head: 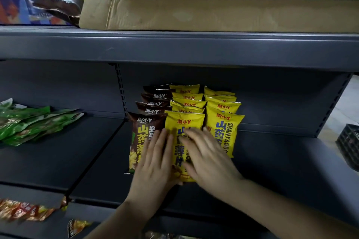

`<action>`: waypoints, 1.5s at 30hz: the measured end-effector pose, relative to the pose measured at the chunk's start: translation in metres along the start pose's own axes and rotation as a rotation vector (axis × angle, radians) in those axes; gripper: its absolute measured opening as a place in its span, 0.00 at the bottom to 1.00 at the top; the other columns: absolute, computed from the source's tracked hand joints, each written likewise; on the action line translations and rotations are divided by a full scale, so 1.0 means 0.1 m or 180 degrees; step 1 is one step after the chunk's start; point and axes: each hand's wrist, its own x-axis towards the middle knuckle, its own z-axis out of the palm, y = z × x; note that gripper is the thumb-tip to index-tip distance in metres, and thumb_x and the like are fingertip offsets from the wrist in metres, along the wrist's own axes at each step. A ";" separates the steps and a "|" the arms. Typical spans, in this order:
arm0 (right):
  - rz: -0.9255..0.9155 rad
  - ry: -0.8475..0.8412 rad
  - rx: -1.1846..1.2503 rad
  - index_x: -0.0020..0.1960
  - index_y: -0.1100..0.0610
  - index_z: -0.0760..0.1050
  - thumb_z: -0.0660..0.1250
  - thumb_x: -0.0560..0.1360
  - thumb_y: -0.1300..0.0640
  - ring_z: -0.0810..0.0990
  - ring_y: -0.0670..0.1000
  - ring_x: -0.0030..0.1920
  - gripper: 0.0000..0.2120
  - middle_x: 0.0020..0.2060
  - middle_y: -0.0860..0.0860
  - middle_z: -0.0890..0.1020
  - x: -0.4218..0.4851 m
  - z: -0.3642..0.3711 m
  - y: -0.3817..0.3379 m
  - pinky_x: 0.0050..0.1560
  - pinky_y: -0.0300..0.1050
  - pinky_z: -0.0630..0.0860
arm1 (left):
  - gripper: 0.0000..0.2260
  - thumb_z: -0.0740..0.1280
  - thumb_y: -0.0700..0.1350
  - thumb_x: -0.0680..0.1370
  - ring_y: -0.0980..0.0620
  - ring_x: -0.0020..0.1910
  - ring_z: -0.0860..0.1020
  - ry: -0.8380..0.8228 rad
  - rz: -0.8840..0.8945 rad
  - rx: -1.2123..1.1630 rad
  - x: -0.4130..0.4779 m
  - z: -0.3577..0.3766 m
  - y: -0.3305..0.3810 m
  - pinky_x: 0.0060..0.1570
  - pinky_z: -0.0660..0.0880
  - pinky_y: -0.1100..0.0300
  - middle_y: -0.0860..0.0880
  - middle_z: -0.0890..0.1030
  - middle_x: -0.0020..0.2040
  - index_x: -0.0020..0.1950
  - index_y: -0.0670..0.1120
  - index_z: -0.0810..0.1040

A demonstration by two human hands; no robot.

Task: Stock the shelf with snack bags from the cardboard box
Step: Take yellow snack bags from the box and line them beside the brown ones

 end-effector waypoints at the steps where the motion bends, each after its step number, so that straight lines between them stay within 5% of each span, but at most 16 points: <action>1: -0.0166 -0.0216 -0.0131 0.69 0.57 0.70 0.71 0.69 0.42 0.70 0.56 0.70 0.33 0.68 0.57 0.72 -0.07 0.03 -0.03 0.68 0.58 0.69 | 0.48 0.68 0.65 0.62 0.40 0.73 0.59 0.0094 -0.0126 0.0062 -0.06 -0.02 -0.10 0.70 0.57 0.42 0.37 0.63 0.72 0.73 0.39 0.59; 4: -0.0348 -0.0652 -0.0391 0.73 0.53 0.65 0.71 0.64 0.34 0.64 0.57 0.74 0.43 0.74 0.58 0.65 -0.12 0.15 -0.10 0.70 0.60 0.65 | 0.44 0.56 0.68 0.67 0.37 0.73 0.58 -0.0042 -0.0604 0.0135 -0.14 -0.04 -0.37 0.69 0.58 0.39 0.35 0.59 0.74 0.77 0.45 0.52; 9: -0.0383 -0.0648 -0.0369 0.73 0.49 0.66 0.75 0.60 0.34 0.66 0.55 0.73 0.45 0.73 0.56 0.67 0.08 0.24 -0.06 0.67 0.56 0.70 | 0.56 0.78 0.55 0.61 0.43 0.76 0.53 -0.0321 -0.0822 -0.0673 -0.01 -0.06 -0.52 0.50 0.78 0.43 0.44 0.45 0.77 0.75 0.61 0.40; 15: -0.0286 -0.0436 -0.0270 0.72 0.48 0.66 0.74 0.59 0.34 0.66 0.54 0.73 0.45 0.73 0.54 0.68 0.06 0.33 -0.08 0.64 0.55 0.73 | 0.55 0.77 0.54 0.63 0.51 0.74 0.43 -0.0332 -0.0755 -0.0904 -0.02 -0.05 -0.55 0.60 0.71 0.43 0.49 0.38 0.77 0.73 0.66 0.36; 18: -0.0405 -0.0272 -0.0179 0.71 0.49 0.67 0.70 0.64 0.34 0.67 0.54 0.72 0.40 0.72 0.52 0.69 0.03 0.23 -0.07 0.67 0.58 0.70 | 0.41 0.62 0.65 0.71 0.41 0.75 0.52 -0.0120 -0.0717 -0.0457 -0.05 -0.09 -0.47 0.67 0.63 0.41 0.39 0.49 0.77 0.77 0.52 0.48; 20: -0.0287 0.0046 -0.0003 0.68 0.50 0.68 0.63 0.71 0.38 0.70 0.52 0.68 0.30 0.68 0.50 0.72 -0.03 0.12 -0.04 0.64 0.54 0.73 | 0.35 0.55 0.63 0.76 0.38 0.74 0.58 0.0255 -0.0539 -0.0311 -0.06 -0.17 -0.32 0.70 0.59 0.42 0.36 0.59 0.74 0.75 0.42 0.57; 23: 0.0604 0.0669 0.0491 0.67 0.52 0.67 0.60 0.74 0.41 0.70 0.49 0.64 0.25 0.64 0.49 0.72 -0.16 -0.06 0.12 0.62 0.47 0.72 | 0.21 0.59 0.50 0.78 0.44 0.68 0.67 0.0799 0.0319 -0.0858 -0.06 -0.27 0.09 0.67 0.66 0.53 0.41 0.68 0.68 0.67 0.41 0.66; 26: 0.1805 0.0924 0.1441 0.71 0.57 0.62 0.66 0.72 0.40 0.64 0.48 0.68 0.35 0.66 0.53 0.66 -0.26 -0.14 0.37 0.67 0.39 0.61 | 0.15 0.58 0.46 0.78 0.53 0.60 0.72 0.0833 0.0648 -0.1103 0.01 -0.19 0.57 0.57 0.72 0.63 0.48 0.71 0.61 0.64 0.44 0.69; 30: 0.2676 -0.0094 0.2643 0.78 0.58 0.46 0.71 0.70 0.43 0.51 0.49 0.77 0.49 0.77 0.52 0.54 -0.26 0.00 0.72 0.73 0.43 0.53 | 0.37 0.76 0.48 0.65 0.44 0.67 0.69 0.0135 0.0001 -0.0984 0.24 0.15 1.02 0.64 0.69 0.54 0.39 0.70 0.67 0.69 0.36 0.65; 33: 0.2858 -0.0408 0.2963 0.78 0.56 0.48 0.68 0.73 0.43 0.55 0.49 0.76 0.43 0.77 0.52 0.56 -0.19 0.08 0.91 0.75 0.46 0.55 | 0.49 0.80 0.55 0.59 0.38 0.67 0.70 -0.0329 -0.0431 -0.0725 0.47 0.34 1.11 0.63 0.68 0.51 0.34 0.69 0.68 0.70 0.32 0.62; 36: 0.2486 -0.0274 0.3060 0.70 0.46 0.64 0.62 0.74 0.37 0.70 0.44 0.67 0.28 0.69 0.48 0.72 -0.07 0.14 0.96 0.70 0.46 0.67 | 0.53 0.80 0.56 0.58 0.36 0.65 0.72 -0.0455 -0.0724 -0.0886 0.61 0.47 1.15 0.61 0.71 0.49 0.32 0.68 0.67 0.71 0.32 0.59; 38: 0.2309 -0.0157 0.2877 0.69 0.48 0.67 0.57 0.73 0.31 0.71 0.45 0.66 0.30 0.64 0.45 0.75 -0.04 0.24 0.97 0.69 0.51 0.67 | 0.54 0.80 0.56 0.59 0.35 0.65 0.72 -0.0419 -0.0798 -0.1062 0.66 0.51 1.18 0.61 0.70 0.49 0.32 0.68 0.68 0.72 0.33 0.57; 40: 0.2172 -0.0105 0.2790 0.66 0.48 0.68 0.55 0.76 0.35 0.70 0.45 0.65 0.25 0.59 0.41 0.74 -0.02 0.25 0.98 0.68 0.45 0.66 | 0.54 0.79 0.56 0.59 0.35 0.65 0.72 -0.0325 -0.0884 -0.1231 0.67 0.57 1.20 0.61 0.69 0.49 0.32 0.68 0.68 0.74 0.35 0.53; 43: 0.2668 0.0443 0.3420 0.58 0.49 0.73 0.50 0.81 0.43 0.76 0.42 0.57 0.17 0.55 0.45 0.79 0.00 0.26 1.05 0.59 0.40 0.70 | 0.55 0.76 0.55 0.65 0.38 0.70 0.66 -0.0206 -0.0955 -0.1545 0.67 0.60 1.19 0.66 0.66 0.50 0.36 0.62 0.71 0.75 0.49 0.37; 45: 0.3342 0.0961 0.3822 0.58 0.54 0.76 0.49 0.83 0.45 0.78 0.49 0.58 0.21 0.58 0.52 0.80 0.08 0.31 1.16 0.62 0.46 0.71 | 0.53 0.72 0.54 0.71 0.44 0.74 0.57 -0.0453 -0.1060 -0.1902 0.69 0.56 1.17 0.71 0.59 0.54 0.43 0.53 0.74 0.68 0.61 0.24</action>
